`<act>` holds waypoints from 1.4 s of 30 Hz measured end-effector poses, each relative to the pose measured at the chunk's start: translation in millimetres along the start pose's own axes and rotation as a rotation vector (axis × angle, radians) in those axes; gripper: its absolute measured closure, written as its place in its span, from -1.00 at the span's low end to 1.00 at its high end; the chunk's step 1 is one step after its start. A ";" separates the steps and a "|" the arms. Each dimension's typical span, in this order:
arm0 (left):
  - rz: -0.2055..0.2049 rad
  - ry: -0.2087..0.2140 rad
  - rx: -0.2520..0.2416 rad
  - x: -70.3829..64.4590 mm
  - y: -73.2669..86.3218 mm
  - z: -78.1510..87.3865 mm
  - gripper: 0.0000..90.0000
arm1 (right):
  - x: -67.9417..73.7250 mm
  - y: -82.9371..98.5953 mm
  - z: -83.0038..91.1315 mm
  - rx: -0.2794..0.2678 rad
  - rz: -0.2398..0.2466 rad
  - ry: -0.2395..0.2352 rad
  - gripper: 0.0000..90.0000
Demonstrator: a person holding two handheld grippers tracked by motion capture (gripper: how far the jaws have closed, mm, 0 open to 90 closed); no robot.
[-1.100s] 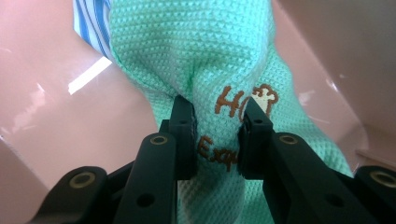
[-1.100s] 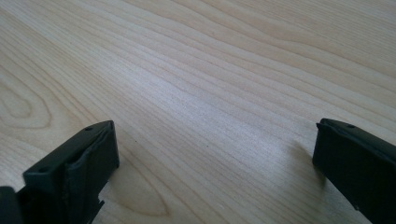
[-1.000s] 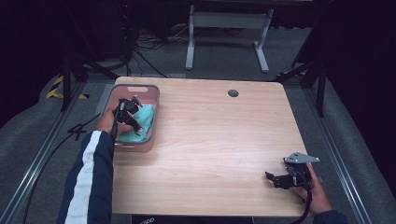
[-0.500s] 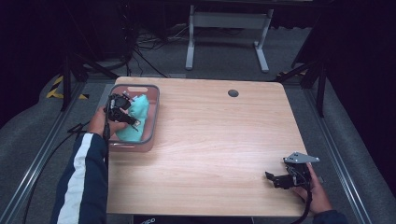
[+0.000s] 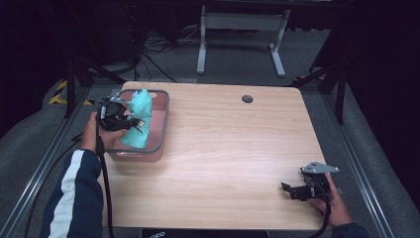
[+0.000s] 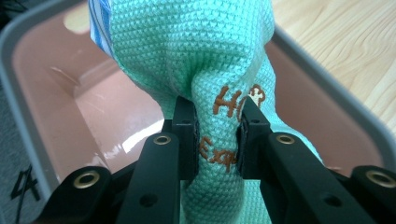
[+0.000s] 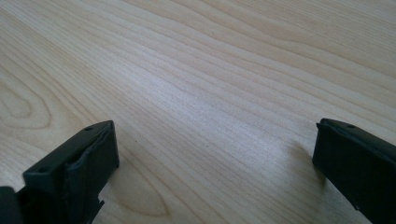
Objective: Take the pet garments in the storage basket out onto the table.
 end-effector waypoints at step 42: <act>-0.233 0.162 -0.192 -99.1 -46.4 44.7 0.64 | -0.2 -0.2 -0.4 0.000 0.006 -0.003 -0.99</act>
Point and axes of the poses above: each handheld gripper's, and its own axes: z roughly backward along the jaws, y roughly out of its underside, x roughly to its left, the point moved 3 cm from there along -z, roughly forward along the jaws, and after that the axes turned 3 degrees about -x, right-handed, at the moved point
